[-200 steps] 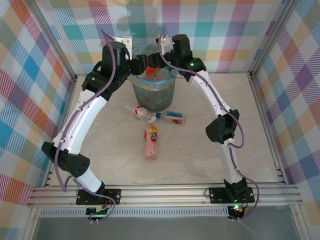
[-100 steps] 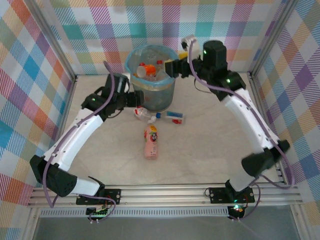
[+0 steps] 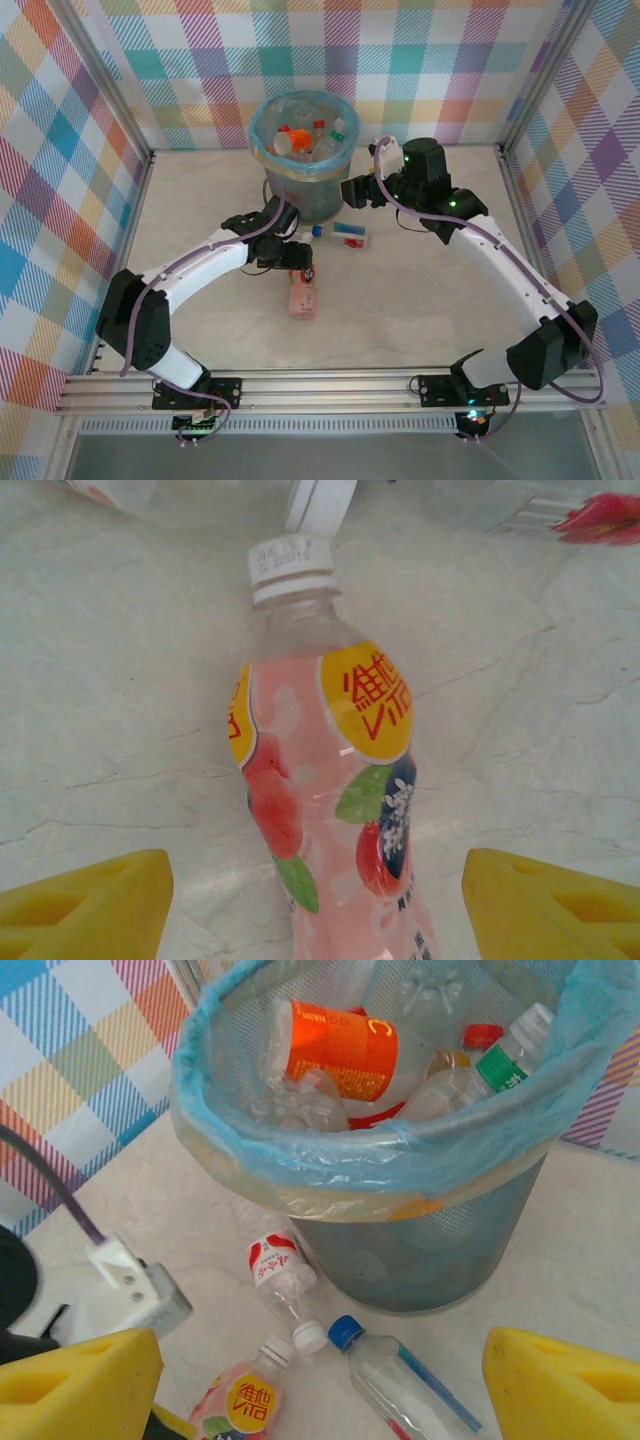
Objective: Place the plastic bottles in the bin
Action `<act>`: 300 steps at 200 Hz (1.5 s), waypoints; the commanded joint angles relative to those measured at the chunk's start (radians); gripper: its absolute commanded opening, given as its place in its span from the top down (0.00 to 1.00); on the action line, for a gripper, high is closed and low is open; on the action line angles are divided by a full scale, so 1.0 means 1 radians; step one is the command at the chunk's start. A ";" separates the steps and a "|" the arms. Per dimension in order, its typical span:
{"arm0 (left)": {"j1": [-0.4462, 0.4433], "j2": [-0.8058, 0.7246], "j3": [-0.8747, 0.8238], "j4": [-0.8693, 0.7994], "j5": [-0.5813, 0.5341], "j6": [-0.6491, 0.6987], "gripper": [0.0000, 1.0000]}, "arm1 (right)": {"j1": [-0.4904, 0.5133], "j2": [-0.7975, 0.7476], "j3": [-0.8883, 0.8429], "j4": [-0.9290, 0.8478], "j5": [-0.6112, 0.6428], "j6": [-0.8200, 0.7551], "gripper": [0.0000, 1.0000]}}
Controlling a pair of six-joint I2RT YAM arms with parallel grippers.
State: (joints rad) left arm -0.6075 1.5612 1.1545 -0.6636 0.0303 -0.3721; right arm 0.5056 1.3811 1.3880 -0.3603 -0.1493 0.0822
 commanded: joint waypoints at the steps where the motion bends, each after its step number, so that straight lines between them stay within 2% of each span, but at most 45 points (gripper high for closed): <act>1: -0.009 0.042 -0.031 0.066 0.021 -0.021 0.23 | 0.006 -0.052 -0.016 0.066 -0.006 0.027 0.16; 38: -0.008 0.108 -0.052 0.147 0.089 -0.034 0.23 | 0.007 -0.069 -0.035 0.066 -0.009 0.036 0.16; 97: -0.007 0.206 -0.033 0.180 0.094 -0.034 0.25 | 0.007 -0.073 -0.042 0.068 -0.018 0.037 0.16; 155: -0.006 0.196 -0.029 0.166 0.086 -0.046 0.37 | 0.007 -0.098 -0.077 0.084 0.003 0.016 0.16; 186: -0.006 0.085 -0.030 0.102 0.043 -0.034 0.39 | 0.007 -0.090 -0.061 0.104 0.001 0.014 0.16; 240: -0.006 -0.244 -0.033 -0.078 -0.109 -0.027 0.40 | 0.007 -0.103 -0.023 0.131 -0.021 0.052 0.18; 274: -0.006 -0.423 0.044 -0.195 -0.229 -0.004 0.41 | 0.010 -0.088 0.000 0.142 -0.032 0.062 0.19; 300: -0.002 -0.493 0.154 -0.240 -0.328 0.053 0.40 | 0.013 -0.062 0.052 0.134 -0.040 0.063 0.19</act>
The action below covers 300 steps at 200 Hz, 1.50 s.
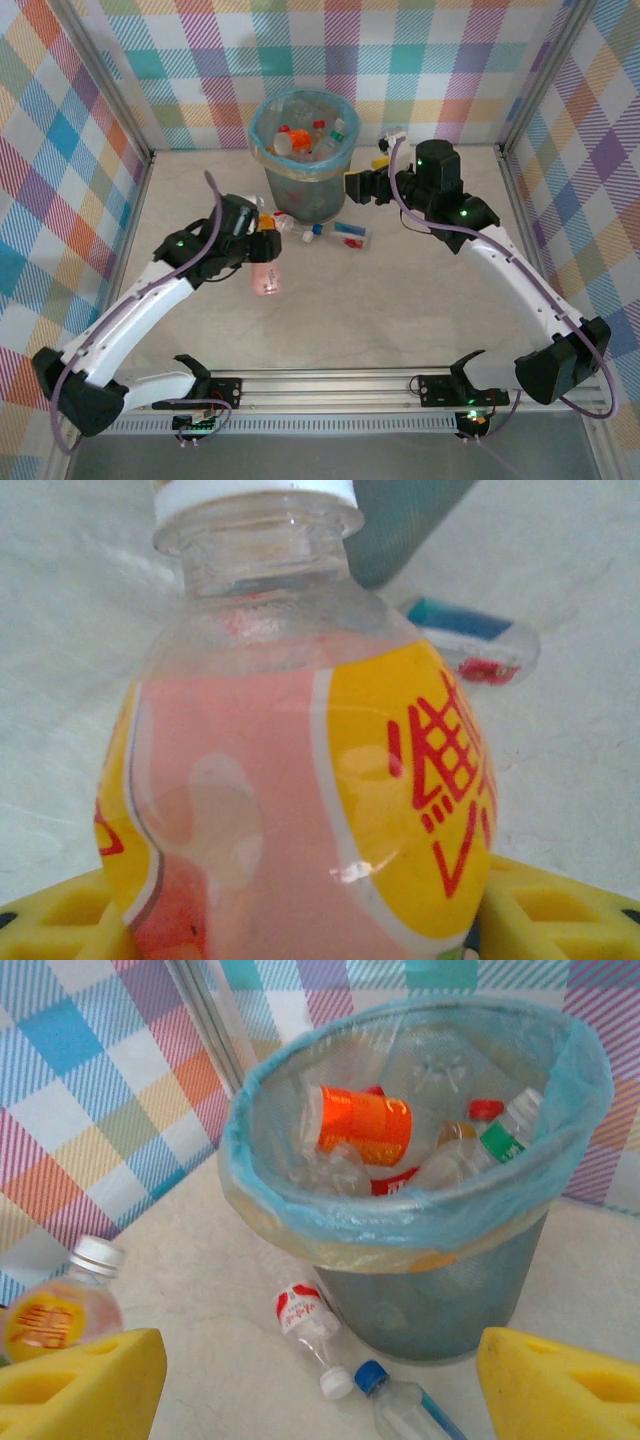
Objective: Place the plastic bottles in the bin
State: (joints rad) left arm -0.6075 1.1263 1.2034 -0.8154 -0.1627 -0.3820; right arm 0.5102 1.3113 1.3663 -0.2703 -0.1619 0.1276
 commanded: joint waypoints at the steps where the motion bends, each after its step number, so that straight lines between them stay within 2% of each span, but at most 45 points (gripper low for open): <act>1: -0.003 -0.058 0.111 -0.089 -0.139 0.066 0.41 | 0.008 0.008 0.076 0.044 -0.028 0.018 0.19; 30: 0.007 -0.023 0.285 -0.094 -0.219 0.159 0.41 | 0.014 0.039 0.142 0.054 -0.038 0.019 0.20; 51: 0.031 0.053 0.422 -0.055 -0.224 0.222 0.42 | 0.016 0.069 0.187 0.070 -0.041 0.017 0.20; 91: 0.089 0.285 0.683 0.097 -0.160 0.311 0.42 | 0.016 0.140 0.277 0.125 -0.035 -0.006 0.19; 141: 0.110 0.618 0.980 0.322 -0.070 0.397 0.42 | 0.016 0.176 0.331 0.156 0.002 -0.077 0.18; 156: 0.118 0.742 1.137 0.304 -0.020 0.409 0.42 | 0.015 0.174 0.332 0.159 0.020 -0.104 0.18; 180: 0.122 0.988 1.485 0.139 0.016 0.394 0.42 | 0.014 0.170 0.338 0.139 0.049 -0.147 0.18; 191: 0.123 1.061 1.581 0.080 0.020 0.383 0.42 | 0.014 0.167 0.336 0.130 0.062 -0.162 0.17; 249: 0.135 1.103 1.491 0.032 0.022 0.372 0.39 | 0.014 0.157 0.311 0.115 0.081 -0.197 0.17; 264: 0.135 1.101 1.490 0.026 0.052 0.369 0.32 | 0.013 0.155 0.303 0.117 0.078 -0.189 0.17; 280: 0.135 1.090 1.490 0.027 0.081 0.356 0.20 | 0.013 0.154 0.298 0.119 0.075 -0.179 0.17; 300: 0.135 1.075 1.490 0.031 0.099 0.348 0.16 | 0.013 0.154 0.298 0.119 0.069 -0.167 0.17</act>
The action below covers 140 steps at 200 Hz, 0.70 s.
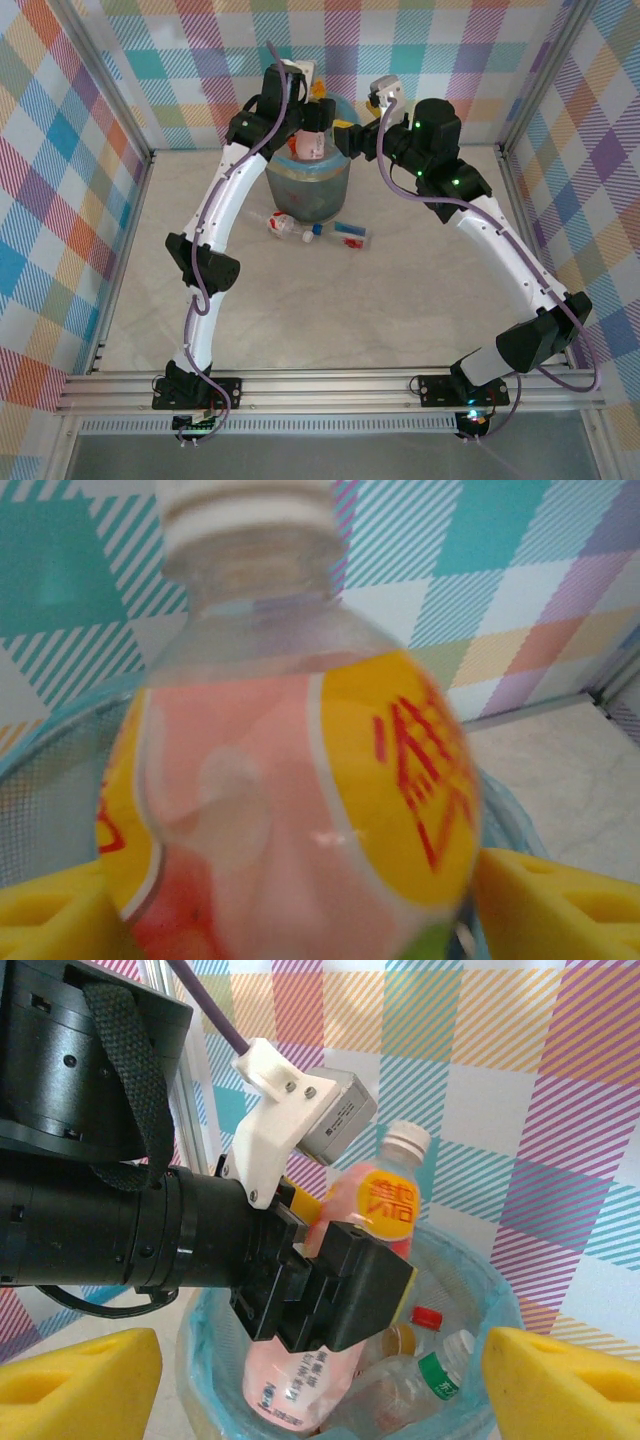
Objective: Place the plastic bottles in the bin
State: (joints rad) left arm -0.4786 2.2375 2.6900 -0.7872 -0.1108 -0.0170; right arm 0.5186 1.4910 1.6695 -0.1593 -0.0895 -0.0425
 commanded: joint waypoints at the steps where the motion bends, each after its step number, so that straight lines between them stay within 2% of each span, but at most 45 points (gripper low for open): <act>1: 0.006 -0.037 0.003 0.003 0.047 -0.016 0.16 | 0.004 -0.025 -0.005 0.007 -0.004 0.003 0.17; 67: 0.008 -0.063 0.004 -0.024 0.046 -0.027 0.20 | 0.005 -0.016 0.001 0.005 -0.023 0.034 0.17; 140: 0.018 0.038 0.004 -0.077 0.085 -0.119 0.28 | 0.004 0.059 0.076 -0.104 -0.056 0.062 0.18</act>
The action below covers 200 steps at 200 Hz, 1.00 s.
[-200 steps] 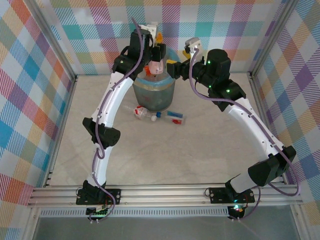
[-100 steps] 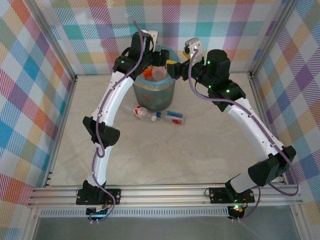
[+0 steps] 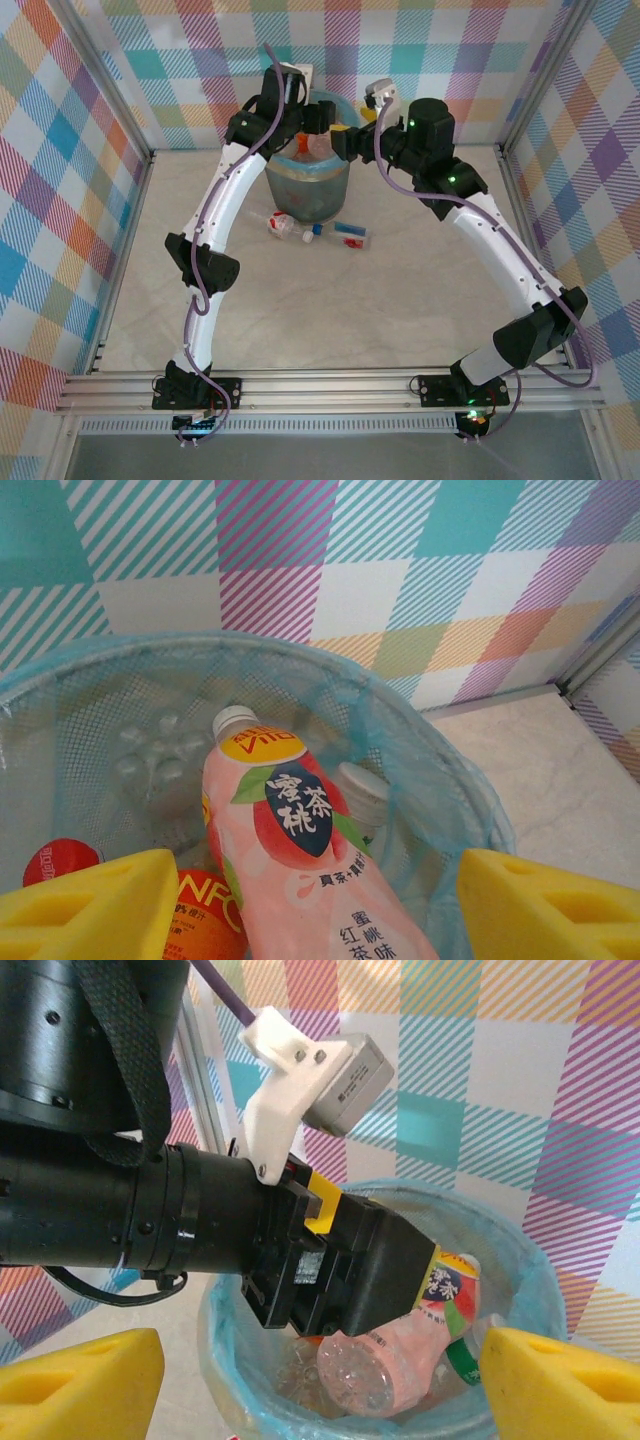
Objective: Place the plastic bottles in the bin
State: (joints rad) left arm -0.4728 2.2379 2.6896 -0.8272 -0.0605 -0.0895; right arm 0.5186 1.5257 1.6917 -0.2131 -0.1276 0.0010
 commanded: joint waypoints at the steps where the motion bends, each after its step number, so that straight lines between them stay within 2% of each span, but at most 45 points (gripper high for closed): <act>1: 0.013 0.039 0.004 -0.037 0.035 -0.048 0.28 | 0.004 0.026 0.056 -0.053 -0.018 0.019 0.18; 46: 0.017 0.031 0.037 -0.017 0.053 -0.057 0.28 | 0.004 0.039 0.097 -0.104 -0.018 0.008 0.18; 80: 0.017 -0.095 0.042 0.047 0.026 -0.032 0.25 | -0.021 0.047 0.116 -0.155 -0.063 -0.001 0.19; 105: 0.017 -0.219 -0.016 0.043 -0.003 -0.001 0.24 | -0.068 0.012 0.037 -0.158 -0.129 0.000 0.19; 124: 0.017 -0.369 -0.217 0.089 -0.014 0.030 0.23 | -0.083 -0.041 -0.072 -0.160 -0.152 -0.086 0.17; 154: 0.018 -0.695 -0.714 0.282 -0.069 0.036 0.22 | -0.088 -0.130 -0.334 -0.055 -0.169 -0.274 0.10; 186: 0.017 -0.959 -1.092 0.350 -0.186 0.001 0.22 | -0.097 -0.119 -0.505 0.009 -0.224 -0.353 0.09; 200: 0.017 -1.058 -1.237 0.357 -0.269 -0.030 0.17 | -0.101 -0.079 -0.557 0.038 -0.242 -0.384 0.08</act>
State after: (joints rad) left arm -0.4664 1.2705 1.6543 -0.5209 -0.1860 -0.0853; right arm 0.4255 1.4078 1.2026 -0.2638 -0.2993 -0.2695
